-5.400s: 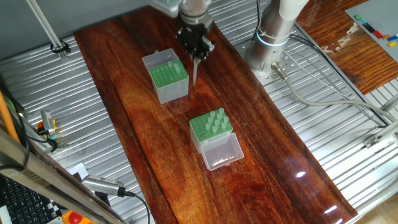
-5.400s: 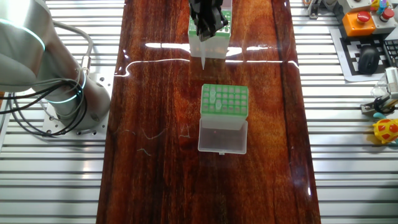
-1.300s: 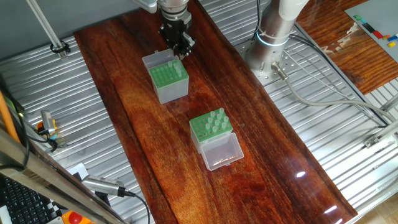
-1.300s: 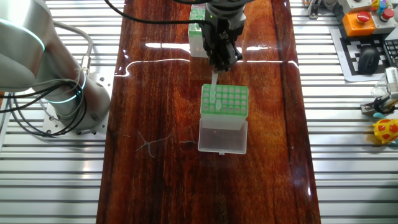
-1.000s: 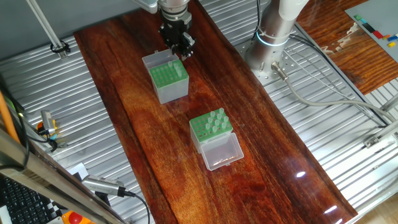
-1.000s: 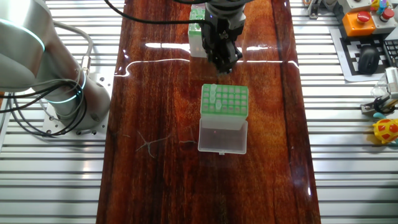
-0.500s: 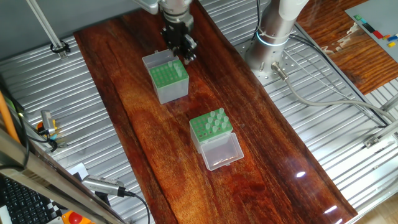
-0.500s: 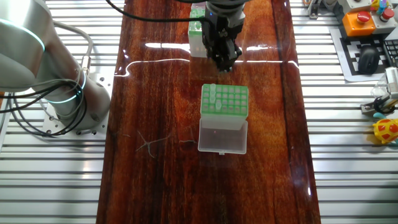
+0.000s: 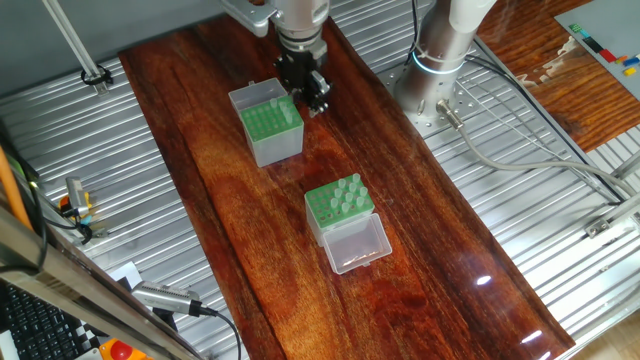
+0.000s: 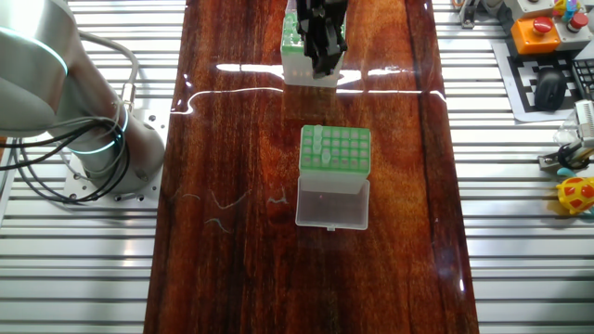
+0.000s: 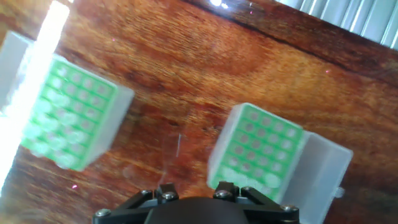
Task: Transfer all large pipette tips from one holder to another
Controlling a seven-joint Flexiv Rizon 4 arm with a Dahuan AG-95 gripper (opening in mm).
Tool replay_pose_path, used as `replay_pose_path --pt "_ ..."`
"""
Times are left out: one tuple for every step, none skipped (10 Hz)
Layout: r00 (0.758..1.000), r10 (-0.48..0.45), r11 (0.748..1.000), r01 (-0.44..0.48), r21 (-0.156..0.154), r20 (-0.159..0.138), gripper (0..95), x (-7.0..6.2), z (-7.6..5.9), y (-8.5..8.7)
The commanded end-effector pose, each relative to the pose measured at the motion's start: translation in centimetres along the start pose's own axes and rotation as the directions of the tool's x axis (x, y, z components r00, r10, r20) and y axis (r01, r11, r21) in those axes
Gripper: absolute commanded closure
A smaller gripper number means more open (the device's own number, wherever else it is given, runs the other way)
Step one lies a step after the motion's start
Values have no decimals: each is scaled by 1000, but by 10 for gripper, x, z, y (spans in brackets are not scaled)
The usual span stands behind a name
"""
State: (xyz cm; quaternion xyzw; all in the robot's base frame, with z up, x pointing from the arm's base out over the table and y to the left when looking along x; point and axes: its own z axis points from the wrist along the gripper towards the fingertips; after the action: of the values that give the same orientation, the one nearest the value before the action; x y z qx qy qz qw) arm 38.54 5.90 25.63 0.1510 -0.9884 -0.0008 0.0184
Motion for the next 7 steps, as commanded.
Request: replay_pose_path --pt "995 -101 995 100 -14 -14 760 0 0 0" --pt "992 -123 992 123 -20 -24 760 0 0 0" --pt "992 -123 992 122 -36 -20 760 1 -1 -1" --pt "994 -106 993 105 -48 -17 760 -3 4 7" --pt "998 -65 997 64 -51 -16 760 -19 17 29" --pt "1000 -10 999 9 -40 -22 760 -35 31 56" --pt "1000 19 999 -20 -36 -22 760 -41 38 71"
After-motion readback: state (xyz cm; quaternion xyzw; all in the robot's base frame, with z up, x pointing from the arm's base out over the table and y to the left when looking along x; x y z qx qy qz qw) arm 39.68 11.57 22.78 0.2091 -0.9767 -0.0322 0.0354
